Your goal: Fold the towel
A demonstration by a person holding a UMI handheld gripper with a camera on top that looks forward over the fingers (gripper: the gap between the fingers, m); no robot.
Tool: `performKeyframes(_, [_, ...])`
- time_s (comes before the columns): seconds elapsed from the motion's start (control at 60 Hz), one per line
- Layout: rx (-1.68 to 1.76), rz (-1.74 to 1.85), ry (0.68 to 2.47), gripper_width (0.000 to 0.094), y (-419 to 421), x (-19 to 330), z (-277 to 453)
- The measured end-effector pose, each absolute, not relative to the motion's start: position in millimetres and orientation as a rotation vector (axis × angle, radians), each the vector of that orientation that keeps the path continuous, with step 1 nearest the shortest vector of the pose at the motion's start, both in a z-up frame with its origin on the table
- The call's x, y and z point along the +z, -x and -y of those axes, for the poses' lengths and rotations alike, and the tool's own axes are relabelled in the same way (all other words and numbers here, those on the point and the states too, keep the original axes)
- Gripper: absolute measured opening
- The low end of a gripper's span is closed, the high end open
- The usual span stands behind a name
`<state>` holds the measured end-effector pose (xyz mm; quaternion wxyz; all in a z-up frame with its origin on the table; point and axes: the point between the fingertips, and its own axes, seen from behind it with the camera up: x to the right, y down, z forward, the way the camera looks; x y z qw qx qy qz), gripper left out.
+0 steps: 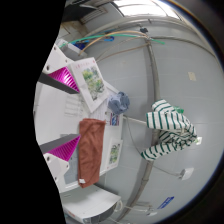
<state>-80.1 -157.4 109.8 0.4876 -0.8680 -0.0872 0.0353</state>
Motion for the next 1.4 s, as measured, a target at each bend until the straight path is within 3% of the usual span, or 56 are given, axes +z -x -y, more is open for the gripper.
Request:
performKeyframes(0.217, [-0.018,0.186,2.118,0.0824,80.1,67.0,27.5])
performKeyframes(0.45, [-0.030,0.268,2.228,0.0592,75.4,-3.9,-37.4])
performKeyframes(0.483, [-0.033,0.297,2.259,0.0478,76.5,-14.6,-33.6])
performKeyframes(0.517, [-0.017,0.297,2.228,0.0304,80.3,-11.2,-38.0])
performKeyframes(0.6, [-0.022,0.346,2.225,0.0191,84.9,-13.2,-35.5])
performKeyframes(0.633, [-0.060,0.336,2.225,0.0036,77.6,-12.6,-38.4])
performKeyframes(0.817, [-0.079,0.237,2.233,0.0008,75.4,-5.5,-40.4])
performKeyframes(1.033, [-0.042,0.062,2.093,0.0009,10.6,97.4,-38.9])
performKeyframes(1.117, [-0.077,0.012,2.077,0.0011,-47.3,115.1,-37.6])
performKeyframes(1.233, [-0.135,-0.071,2.122,0.0025,-138.7,94.5,-32.7])
performKeyframes(1.4, [-0.158,0.007,2.279,0.0051,-212.7,8.6,-31.5])
